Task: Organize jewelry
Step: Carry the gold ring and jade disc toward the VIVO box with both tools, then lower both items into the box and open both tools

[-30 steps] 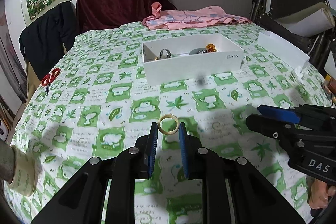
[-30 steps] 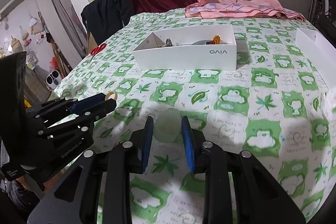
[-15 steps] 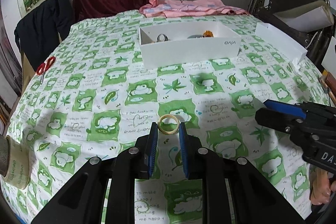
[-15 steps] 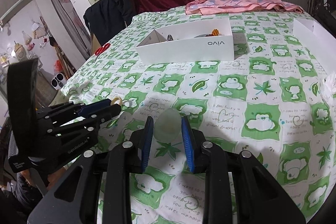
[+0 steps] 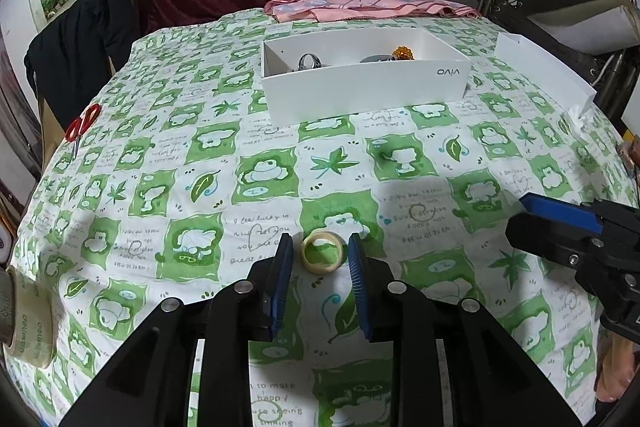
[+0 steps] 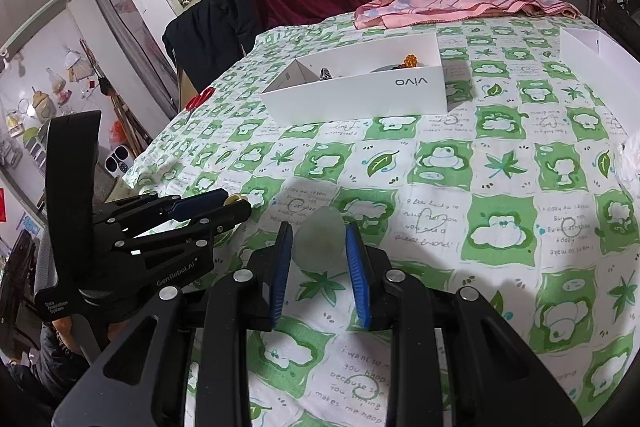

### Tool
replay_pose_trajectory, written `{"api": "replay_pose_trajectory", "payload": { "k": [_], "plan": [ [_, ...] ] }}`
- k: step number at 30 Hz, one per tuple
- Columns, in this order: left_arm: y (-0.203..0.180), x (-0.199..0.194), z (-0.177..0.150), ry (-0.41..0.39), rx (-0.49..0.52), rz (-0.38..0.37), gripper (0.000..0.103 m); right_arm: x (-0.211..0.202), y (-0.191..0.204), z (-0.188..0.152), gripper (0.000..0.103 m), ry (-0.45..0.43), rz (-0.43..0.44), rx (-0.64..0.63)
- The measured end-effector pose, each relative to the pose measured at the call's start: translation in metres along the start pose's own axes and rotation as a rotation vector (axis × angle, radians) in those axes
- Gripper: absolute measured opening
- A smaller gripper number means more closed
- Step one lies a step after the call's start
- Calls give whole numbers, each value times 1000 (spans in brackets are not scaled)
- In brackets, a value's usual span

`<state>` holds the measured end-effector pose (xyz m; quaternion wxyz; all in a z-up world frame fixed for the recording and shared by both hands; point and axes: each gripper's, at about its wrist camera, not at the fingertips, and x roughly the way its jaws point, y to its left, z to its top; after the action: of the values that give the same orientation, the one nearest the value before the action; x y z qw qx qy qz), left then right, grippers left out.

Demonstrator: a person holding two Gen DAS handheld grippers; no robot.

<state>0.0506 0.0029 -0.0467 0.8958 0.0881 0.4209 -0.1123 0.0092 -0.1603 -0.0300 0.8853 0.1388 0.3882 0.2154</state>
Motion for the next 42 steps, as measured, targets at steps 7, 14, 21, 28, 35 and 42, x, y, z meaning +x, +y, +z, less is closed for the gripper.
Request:
{"api": "replay_pose_trajectory", "payload": {
  "k": [7,14,21,28,35,42],
  "plan": [
    [0,-6,-1,-24,-2,-3,22,1,0,-1,26,6,-5,0],
    [2,-23,11,-56,-23,-3,22,-14,3,11,26,-43,-58,4],
    [16,-85,63,-229,-61,23,22,-76,29,58,26,-223,-83,-55],
    [14,-134,114,-366,-71,41,22,-103,52,113,26,-329,-86,-104],
    [8,-129,164,-387,-82,18,22,-68,43,156,27,-316,-80,-84],
    [16,-61,180,-290,-107,6,22,2,5,168,26,-201,-107,-8]
  ]
}}
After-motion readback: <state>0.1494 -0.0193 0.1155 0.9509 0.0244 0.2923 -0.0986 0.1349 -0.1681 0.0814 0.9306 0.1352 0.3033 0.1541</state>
